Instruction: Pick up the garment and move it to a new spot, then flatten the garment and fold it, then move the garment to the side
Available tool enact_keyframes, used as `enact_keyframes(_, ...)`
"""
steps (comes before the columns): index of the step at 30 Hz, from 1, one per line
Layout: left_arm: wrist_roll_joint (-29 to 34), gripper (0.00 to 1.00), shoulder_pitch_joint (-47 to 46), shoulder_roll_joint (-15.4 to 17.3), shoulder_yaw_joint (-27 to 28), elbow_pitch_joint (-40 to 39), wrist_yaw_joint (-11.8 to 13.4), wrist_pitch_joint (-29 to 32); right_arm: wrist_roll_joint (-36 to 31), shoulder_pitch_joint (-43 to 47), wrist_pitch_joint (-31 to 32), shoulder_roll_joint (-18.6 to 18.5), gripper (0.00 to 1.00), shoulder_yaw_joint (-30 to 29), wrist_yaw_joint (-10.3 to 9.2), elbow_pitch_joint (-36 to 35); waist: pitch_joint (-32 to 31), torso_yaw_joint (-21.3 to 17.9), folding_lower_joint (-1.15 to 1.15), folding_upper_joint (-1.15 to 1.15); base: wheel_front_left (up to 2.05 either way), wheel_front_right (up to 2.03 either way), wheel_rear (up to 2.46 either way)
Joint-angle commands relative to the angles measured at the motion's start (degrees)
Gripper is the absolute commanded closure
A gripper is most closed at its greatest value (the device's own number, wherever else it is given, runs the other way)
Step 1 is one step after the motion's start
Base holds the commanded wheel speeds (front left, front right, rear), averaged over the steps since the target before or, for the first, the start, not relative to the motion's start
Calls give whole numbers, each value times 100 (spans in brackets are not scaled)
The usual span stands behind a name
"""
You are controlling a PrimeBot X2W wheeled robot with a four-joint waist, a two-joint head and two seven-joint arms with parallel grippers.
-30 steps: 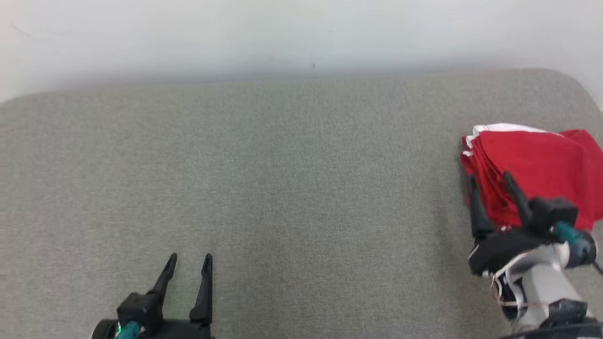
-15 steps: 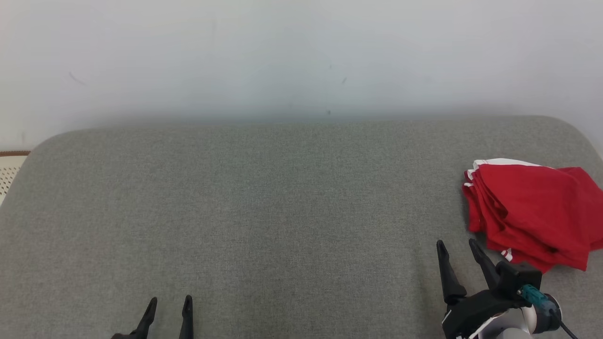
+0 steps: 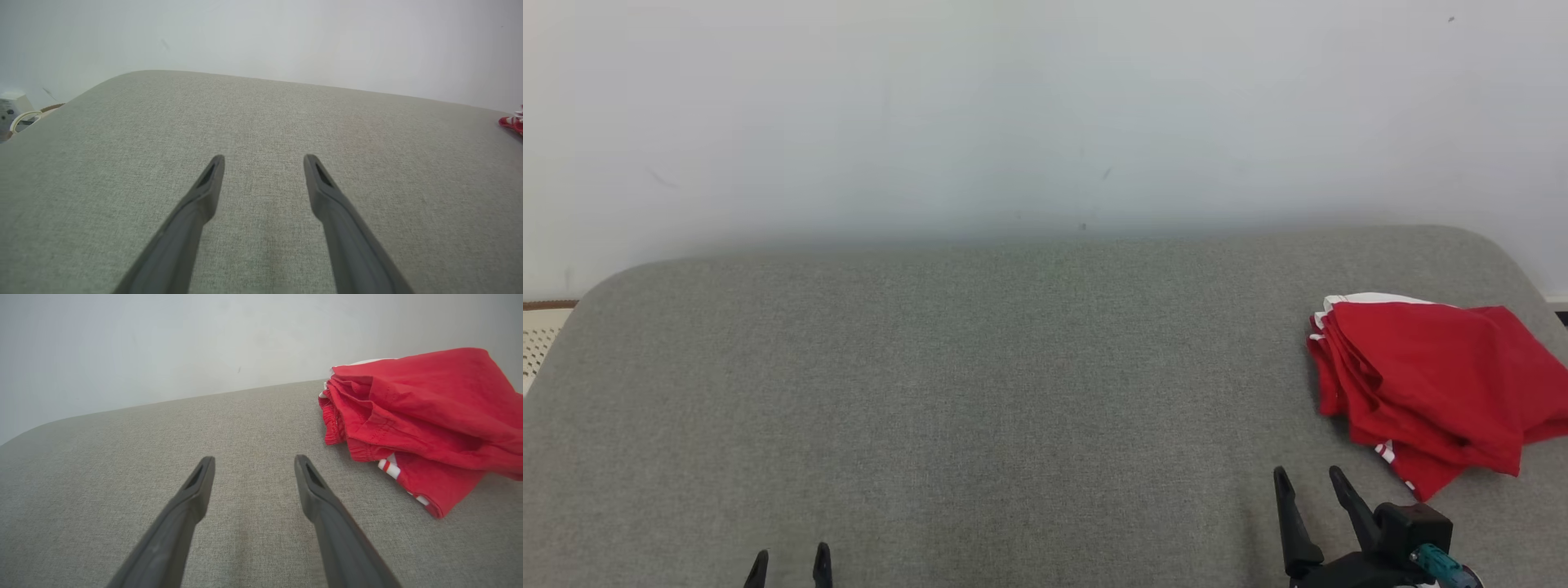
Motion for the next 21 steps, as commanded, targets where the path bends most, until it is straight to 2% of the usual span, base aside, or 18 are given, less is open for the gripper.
enact_keyframes(1,-106,0,83,6,43,-17,36,-4,-62,81,4,31,0,-9,-6,-48,-19,18,0,0,0,0,0)
enact_keyframes(13,-53,0,277,5,15,-19,93,-4,-235,306,4,60,0,-74,-6,-244,-125,33,0,0,0,0,0)
enact_keyframes(21,47,0,251,5,-11,-7,115,-4,-737,410,4,27,0,6,-6,-446,-99,84,0,0,0,0,0)
